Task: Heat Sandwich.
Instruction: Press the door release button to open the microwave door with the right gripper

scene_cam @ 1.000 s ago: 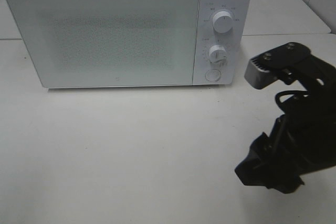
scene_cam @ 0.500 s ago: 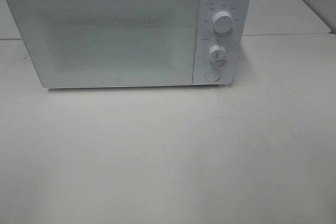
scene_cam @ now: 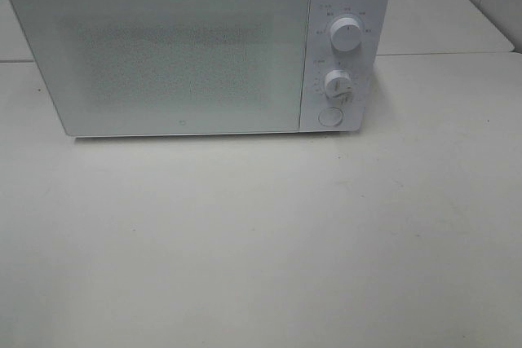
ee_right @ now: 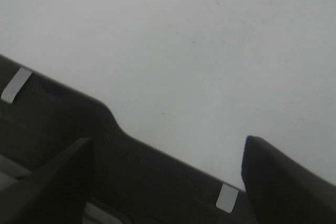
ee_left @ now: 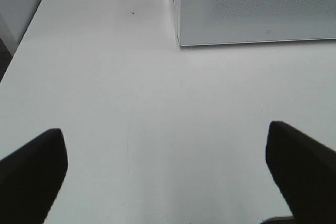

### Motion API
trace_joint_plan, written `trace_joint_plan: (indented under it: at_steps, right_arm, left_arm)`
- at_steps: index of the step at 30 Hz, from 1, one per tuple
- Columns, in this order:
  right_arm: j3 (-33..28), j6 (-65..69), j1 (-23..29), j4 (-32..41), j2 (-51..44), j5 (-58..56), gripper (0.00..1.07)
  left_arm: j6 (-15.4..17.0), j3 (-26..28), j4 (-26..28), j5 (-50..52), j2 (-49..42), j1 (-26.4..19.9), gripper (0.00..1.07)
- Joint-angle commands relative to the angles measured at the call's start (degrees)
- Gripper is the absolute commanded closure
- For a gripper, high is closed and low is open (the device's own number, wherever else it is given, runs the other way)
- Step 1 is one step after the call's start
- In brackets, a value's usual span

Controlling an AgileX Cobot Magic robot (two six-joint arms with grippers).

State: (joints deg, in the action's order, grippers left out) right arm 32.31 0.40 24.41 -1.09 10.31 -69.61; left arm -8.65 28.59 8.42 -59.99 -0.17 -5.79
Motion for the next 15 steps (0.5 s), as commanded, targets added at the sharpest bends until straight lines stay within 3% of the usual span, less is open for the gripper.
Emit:
trace_joint_plan:
  at_steps: [1,15]
  right_arm:
    - [-0.29,0.46,-5.84,-0.29,-4.76,3.21,0.31]
    - [-3.38,0.97,-17.88,-0.17,-12.03,10.26,0.31]
  left_arm:
    - [0.23,-0.17,0.17,0.46,-1.55,-0.23,0.09]
    - [0.29,-0.17,0.17,0.46,-1.43,-0.23,0.09]
